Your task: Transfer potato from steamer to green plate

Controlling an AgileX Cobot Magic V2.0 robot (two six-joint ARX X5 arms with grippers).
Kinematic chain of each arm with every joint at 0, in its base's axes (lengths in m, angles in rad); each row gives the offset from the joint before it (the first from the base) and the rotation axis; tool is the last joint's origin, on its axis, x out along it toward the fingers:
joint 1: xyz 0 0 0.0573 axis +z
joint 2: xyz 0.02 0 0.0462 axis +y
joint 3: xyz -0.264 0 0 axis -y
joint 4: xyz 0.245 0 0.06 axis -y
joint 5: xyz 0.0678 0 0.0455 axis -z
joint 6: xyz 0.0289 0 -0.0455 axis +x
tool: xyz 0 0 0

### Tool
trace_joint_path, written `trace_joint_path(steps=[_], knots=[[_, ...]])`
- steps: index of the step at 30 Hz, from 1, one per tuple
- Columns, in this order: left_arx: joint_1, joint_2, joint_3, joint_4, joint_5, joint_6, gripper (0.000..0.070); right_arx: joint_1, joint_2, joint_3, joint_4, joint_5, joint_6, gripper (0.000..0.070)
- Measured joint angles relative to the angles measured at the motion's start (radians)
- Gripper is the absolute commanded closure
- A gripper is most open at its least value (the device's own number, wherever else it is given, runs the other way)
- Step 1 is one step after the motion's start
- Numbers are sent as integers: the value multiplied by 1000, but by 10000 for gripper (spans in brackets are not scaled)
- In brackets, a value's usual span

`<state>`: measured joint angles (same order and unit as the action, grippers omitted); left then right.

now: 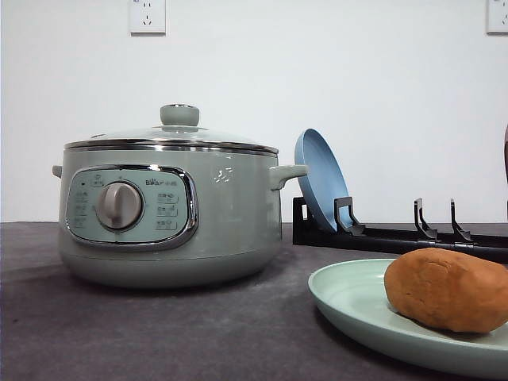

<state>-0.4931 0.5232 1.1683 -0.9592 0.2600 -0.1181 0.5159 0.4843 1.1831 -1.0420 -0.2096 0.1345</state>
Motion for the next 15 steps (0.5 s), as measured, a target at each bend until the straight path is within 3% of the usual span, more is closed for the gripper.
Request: trace_joint_path(steps=[4,8,15], knots=[[16,1,0,0,1,0,700,0,0,0,0,0,0,696],[93,12,-36,36,1,0,700,0,0,0,0,0,0,696],[312,-107,-392,359,1,0,700,0,0,0,0,0,0,696]])
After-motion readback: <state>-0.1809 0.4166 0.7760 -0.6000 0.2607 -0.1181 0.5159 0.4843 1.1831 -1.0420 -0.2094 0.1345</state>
